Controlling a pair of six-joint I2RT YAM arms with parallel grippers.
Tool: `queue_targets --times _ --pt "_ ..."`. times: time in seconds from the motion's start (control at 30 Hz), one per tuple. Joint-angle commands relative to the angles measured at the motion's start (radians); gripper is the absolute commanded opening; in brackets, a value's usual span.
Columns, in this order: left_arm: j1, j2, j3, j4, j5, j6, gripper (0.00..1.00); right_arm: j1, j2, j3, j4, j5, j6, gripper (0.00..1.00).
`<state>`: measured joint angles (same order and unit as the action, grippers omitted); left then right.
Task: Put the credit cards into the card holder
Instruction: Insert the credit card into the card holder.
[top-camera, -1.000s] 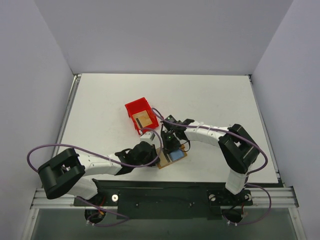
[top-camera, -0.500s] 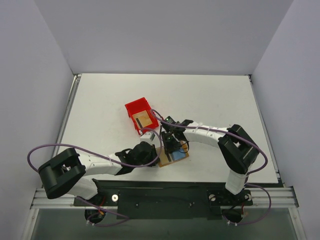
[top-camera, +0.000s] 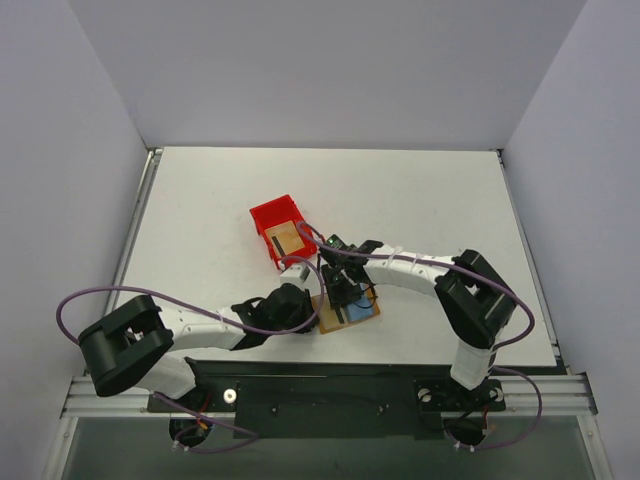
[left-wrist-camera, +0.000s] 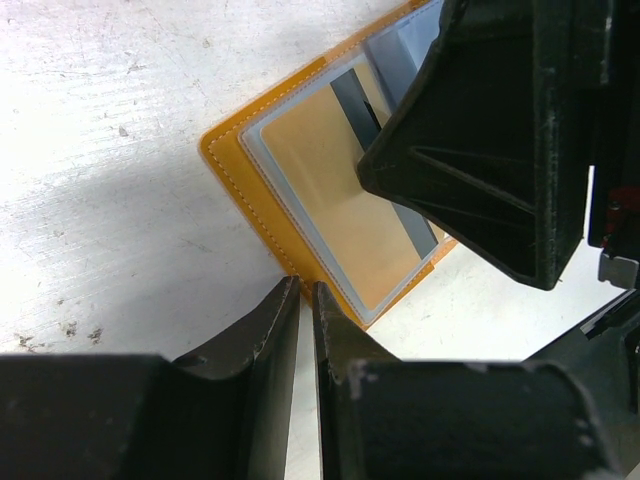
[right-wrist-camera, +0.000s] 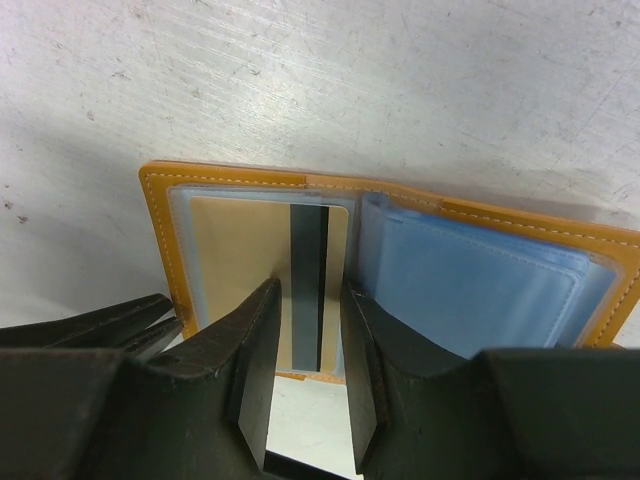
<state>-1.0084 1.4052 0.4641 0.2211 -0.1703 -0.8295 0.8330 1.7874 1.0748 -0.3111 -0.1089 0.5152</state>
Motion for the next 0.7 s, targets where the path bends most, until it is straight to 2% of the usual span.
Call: queue_targets --times 0.0,0.5,0.67 --pt "-0.006 0.006 -0.002 0.017 -0.015 -0.007 0.22 0.008 0.033 0.024 -0.057 0.029 -0.015 0.27" --pt "-0.006 0.021 -0.013 0.026 -0.011 -0.016 0.21 -0.002 0.041 -0.036 0.087 -0.176 0.029 0.27" --pt "-0.004 0.02 -0.01 0.024 -0.012 -0.014 0.21 -0.009 0.017 -0.038 0.093 -0.184 0.031 0.26"
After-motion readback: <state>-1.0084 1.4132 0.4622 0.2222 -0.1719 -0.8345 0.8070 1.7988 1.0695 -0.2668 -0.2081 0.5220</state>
